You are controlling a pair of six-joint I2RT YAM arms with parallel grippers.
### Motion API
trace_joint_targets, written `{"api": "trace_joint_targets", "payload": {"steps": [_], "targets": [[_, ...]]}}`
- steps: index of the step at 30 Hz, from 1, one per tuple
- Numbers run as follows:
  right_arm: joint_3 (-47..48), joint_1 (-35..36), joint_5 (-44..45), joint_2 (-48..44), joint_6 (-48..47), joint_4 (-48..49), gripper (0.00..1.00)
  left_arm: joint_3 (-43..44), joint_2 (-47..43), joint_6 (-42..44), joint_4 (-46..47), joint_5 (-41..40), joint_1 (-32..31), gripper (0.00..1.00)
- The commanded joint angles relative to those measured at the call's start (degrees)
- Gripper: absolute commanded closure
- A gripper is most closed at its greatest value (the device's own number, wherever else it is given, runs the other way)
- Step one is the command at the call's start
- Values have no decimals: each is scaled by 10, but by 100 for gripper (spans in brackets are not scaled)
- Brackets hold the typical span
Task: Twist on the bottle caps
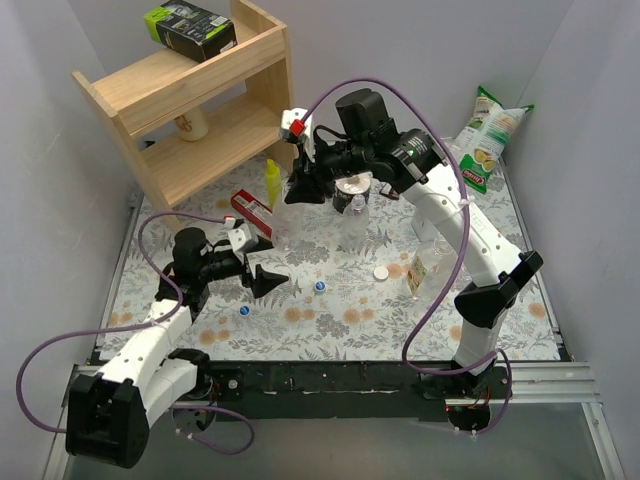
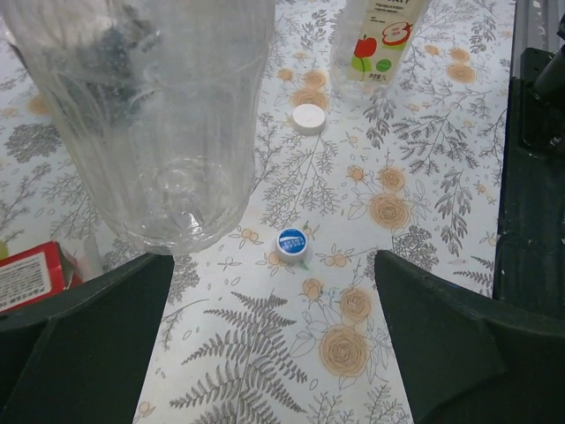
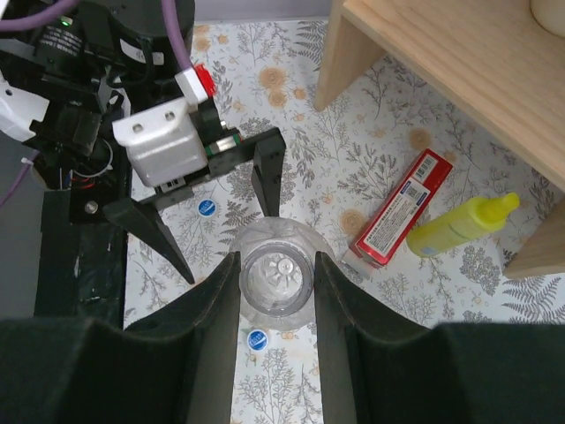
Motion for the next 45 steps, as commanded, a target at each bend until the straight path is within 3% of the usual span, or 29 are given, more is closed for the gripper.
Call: {"api": "trace_joint_targets", "payload": {"steps": [1,11,17,21,25,35,45], "targets": [[-3,0,-19,6,-3,-31,99,-17,28,-26,157,-65,-57,2],[-60,1,-20,-5,-26,-61,99,-19,77,-85,237,-166,-74,2],[-75,0,-23,-1,-36,-83,99,-21,80,-91,246,-138,-82,2],[-74,0,-31,2,-30,-66,99,-13,112,-91,238,-36,-84,2],[-32,0,-43,21,-24,-69,99,-4,135,-104,237,3,-98,3],[-55,1,-91,12,-9,-54,99,13,165,-118,266,-5,-114,8],[-63,0,-90,7,-12,-50,99,20,172,-107,246,15,-117,28]]}}
